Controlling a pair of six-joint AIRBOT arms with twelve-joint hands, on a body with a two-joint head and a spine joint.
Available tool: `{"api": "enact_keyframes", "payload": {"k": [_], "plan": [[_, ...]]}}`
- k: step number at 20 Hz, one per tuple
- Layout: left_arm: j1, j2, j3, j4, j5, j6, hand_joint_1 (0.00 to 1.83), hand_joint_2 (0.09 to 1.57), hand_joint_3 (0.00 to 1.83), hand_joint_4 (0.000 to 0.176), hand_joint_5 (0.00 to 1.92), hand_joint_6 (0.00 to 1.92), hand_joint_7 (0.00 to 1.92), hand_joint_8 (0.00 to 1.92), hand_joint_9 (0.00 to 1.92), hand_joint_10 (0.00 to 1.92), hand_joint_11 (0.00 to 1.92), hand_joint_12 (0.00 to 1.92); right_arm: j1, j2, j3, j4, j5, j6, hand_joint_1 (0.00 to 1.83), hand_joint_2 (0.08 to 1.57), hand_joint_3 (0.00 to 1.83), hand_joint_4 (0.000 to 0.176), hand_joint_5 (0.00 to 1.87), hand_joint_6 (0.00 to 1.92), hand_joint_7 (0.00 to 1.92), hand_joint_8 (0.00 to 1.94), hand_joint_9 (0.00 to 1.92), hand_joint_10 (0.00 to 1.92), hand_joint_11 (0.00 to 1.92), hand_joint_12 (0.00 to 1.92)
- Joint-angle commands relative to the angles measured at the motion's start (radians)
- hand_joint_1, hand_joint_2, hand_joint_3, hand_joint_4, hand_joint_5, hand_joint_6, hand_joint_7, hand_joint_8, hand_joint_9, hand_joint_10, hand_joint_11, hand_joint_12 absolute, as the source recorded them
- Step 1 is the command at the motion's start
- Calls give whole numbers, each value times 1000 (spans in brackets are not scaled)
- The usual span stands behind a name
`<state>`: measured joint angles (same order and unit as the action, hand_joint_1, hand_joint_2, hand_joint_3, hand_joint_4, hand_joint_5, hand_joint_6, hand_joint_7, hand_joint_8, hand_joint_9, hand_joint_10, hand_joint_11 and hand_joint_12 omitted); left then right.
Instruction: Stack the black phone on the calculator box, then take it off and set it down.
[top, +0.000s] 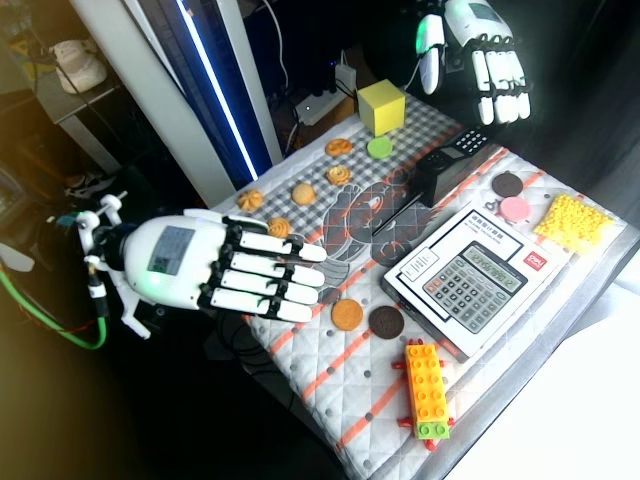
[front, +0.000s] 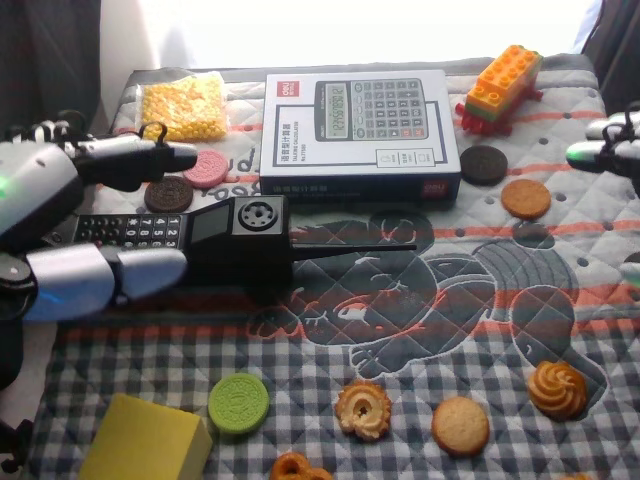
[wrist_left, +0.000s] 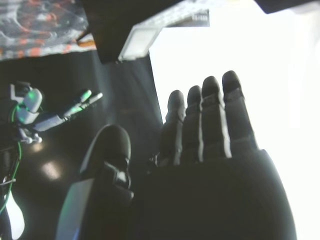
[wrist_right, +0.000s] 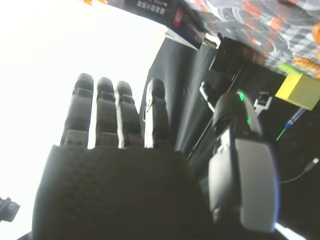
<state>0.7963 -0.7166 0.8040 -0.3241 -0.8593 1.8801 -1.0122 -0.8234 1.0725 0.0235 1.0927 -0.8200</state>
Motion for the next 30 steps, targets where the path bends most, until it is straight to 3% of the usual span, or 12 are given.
{"api": "enact_keyframes", "payload": {"k": [1, 5, 8, 11, 13, 15, 17, 20, 21, 24, 29, 30], "plan": [[-25, -8, 12, 13, -106, -6, 551, 1171, 2, 71, 401, 2, 541, 5, 567, 125, 41, 1335, 9, 2, -2, 20, 117, 0, 548, 1169, 2, 41, 357, 1, 349, 1, 406, 4, 401, 157], [-107, -47, 73, 31, 23, -6, 651, 940, 0, 63, 136, 0, 395, 0, 482, 17, 51, 1327, 9, -2, -2, 14, 117, 0, 561, 1187, 2, 50, 372, 0, 376, 2, 449, 7, 393, 64], [-146, -63, 106, 45, 119, -6, 736, 852, 0, 147, 51, 6, 295, 0, 408, 0, 0, 1239, 9, -2, -4, 9, 119, 0, 484, 1202, 3, 58, 374, 4, 413, 7, 480, 9, 438, 76], [-183, -82, 141, 57, 231, -6, 655, 847, 0, 174, 101, 8, 294, 0, 425, 10, 28, 1291, 8, -2, -6, 5, 123, 0, 425, 1215, 4, 69, 379, 2, 428, 5, 541, 16, 458, 77], [-195, -94, 161, 57, 287, 2, 678, 838, 0, 152, 149, 8, 320, 4, 486, 29, 43, 1247, 8, -2, -6, 0, 123, 0, 433, 1234, 1, 56, 385, 0, 437, 0, 527, 0, 590, 78], [-206, -103, 171, 28, 330, 70, 687, 849, 2, 120, 181, 7, 323, 3, 436, 2, 1, 1293, 8, -1, -6, -3, 123, 0, 404, 1240, 3, 73, 369, 0, 421, 0, 493, 0, 564, 52], [-217, -114, 168, -19, 350, 193, 683, 858, 1, 132, 183, 2, 373, 6, 468, 8, 14, 1193, 8, -1, -6, -4, 123, 0, 396, 1241, 2, 73, 381, 5, 446, 9, 519, 11, 583, 54], [-223, -127, 185, -37, 376, 199, 616, 885, 1, 141, 101, 0, 372, 0, 495, 2, 87, 1047, 8, -1, -6, -6, 123, 1, 395, 1254, 6, 49, 382, 3, 444, 5, 500, 0, 584, 47], [-226, -132, 194, -44, 384, 199, 573, 906, 8, 127, 98, 2, 379, 4, 516, 10, 110, 1050, 8, -1, -7, -6, 123, 1, 354, 1254, 4, 64, 383, 2, 444, 3, 538, 11, 666, 72], [-232, -138, 218, -74, 406, 199, 671, 924, 1, 136, 193, 11, 440, 9, 553, 19, 78, 1099, 8, -1, -8, -6, 123, 2, 379, 1250, 0, 57, 392, 2, 446, 0, 597, 4, 757, 70], [-237, -147, 245, -109, 438, 198, 937, 1049, 2, 0, 693, 68, 780, 64, 768, 109, 157, 1175, 8, -2, -10, -7, 123, 3, 388, 1262, 0, 53, 386, 4, 414, 0, 509, 1, 647, 9], [-237, -147, 245, -111, 438, 198, 1162, 1131, 11, 0, 869, 740, 861, 1064, 864, 374, 241, 1471, 8, -2, -10, -7, 123, 3, 398, 1261, 0, 54, 389, 4, 415, 1, 491, 0, 601, 1]]}}
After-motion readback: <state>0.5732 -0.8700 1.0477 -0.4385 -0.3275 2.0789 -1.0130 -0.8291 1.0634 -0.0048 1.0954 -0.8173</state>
